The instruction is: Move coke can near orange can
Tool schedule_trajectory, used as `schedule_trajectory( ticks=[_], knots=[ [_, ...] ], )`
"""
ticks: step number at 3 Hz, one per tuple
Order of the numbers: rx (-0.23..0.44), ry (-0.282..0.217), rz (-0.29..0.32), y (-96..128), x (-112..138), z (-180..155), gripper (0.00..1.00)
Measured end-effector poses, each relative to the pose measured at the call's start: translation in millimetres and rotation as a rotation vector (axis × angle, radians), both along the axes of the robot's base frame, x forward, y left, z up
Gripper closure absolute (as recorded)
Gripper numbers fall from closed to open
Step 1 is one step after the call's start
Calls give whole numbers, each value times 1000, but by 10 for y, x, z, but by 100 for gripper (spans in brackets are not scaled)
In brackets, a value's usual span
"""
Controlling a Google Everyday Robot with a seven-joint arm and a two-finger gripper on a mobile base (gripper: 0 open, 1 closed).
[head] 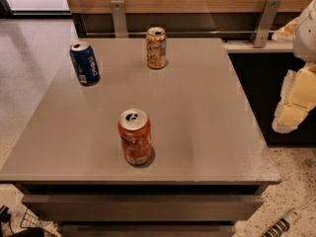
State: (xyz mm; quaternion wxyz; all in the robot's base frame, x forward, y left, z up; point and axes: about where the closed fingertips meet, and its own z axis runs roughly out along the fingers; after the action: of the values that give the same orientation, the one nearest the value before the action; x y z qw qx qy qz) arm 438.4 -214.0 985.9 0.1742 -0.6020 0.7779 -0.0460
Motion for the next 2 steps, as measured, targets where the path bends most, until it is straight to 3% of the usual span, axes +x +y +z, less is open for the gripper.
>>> schedule_trajectory(
  ticks=[1, 2],
  knots=[
    [12, -6, 5, 8, -11, 26, 0],
    [74, -3, 24, 70, -39, 5, 0]
  ],
)
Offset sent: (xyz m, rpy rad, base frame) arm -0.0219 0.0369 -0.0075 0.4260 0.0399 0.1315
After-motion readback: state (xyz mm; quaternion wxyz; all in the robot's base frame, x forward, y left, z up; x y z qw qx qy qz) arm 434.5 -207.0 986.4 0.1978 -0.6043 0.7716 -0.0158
